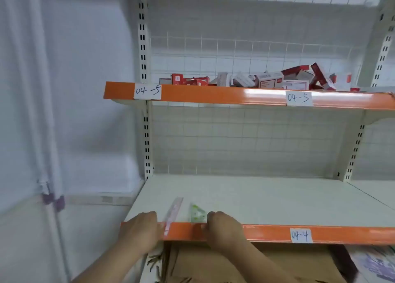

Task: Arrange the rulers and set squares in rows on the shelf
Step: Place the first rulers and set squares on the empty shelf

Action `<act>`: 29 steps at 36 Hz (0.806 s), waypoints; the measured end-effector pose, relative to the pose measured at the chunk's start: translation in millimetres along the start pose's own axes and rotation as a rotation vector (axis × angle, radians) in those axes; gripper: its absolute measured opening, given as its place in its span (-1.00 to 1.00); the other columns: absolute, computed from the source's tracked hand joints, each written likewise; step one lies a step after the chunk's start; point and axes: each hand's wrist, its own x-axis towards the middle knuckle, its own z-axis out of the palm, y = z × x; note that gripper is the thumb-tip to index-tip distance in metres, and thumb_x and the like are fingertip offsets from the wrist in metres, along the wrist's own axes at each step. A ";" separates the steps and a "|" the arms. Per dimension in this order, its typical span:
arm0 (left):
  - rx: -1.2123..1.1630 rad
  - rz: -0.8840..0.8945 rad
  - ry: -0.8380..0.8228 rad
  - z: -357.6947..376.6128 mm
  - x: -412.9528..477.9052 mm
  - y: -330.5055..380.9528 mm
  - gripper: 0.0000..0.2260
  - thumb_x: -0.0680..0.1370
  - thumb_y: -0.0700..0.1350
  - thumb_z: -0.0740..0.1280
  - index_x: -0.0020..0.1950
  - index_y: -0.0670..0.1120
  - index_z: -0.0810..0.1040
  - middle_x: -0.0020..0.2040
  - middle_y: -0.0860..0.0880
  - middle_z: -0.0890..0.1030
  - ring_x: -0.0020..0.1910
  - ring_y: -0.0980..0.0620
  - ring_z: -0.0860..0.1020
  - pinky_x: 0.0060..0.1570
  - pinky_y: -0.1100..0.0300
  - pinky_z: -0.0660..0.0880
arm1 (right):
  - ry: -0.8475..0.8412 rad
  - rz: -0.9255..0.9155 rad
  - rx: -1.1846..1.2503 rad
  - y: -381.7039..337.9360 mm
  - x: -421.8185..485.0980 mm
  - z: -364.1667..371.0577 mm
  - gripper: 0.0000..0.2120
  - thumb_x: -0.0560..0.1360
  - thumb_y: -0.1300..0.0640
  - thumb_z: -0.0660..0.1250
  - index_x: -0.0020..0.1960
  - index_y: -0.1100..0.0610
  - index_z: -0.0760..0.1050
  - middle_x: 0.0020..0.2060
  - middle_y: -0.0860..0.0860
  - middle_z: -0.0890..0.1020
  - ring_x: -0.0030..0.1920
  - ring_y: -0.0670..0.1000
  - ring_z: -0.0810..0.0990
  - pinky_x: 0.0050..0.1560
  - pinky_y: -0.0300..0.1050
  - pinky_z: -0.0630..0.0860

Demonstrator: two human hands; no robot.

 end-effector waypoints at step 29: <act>-0.128 -0.079 0.003 36.8 28.4 23.0 -0.70 0.57 0.23 0.11 -0.03 -0.01 0.27 0.02 0.02 0.58 0.02 0.00 0.58 -0.04 0.13 0.50 | 0.148 0.025 -0.021 -17.5 48.1 40.3 -0.62 0.59 -0.08 0.04 0.07 0.10 0.54 0.02 0.09 0.50 0.08 0.14 0.49 -0.03 -0.05 0.43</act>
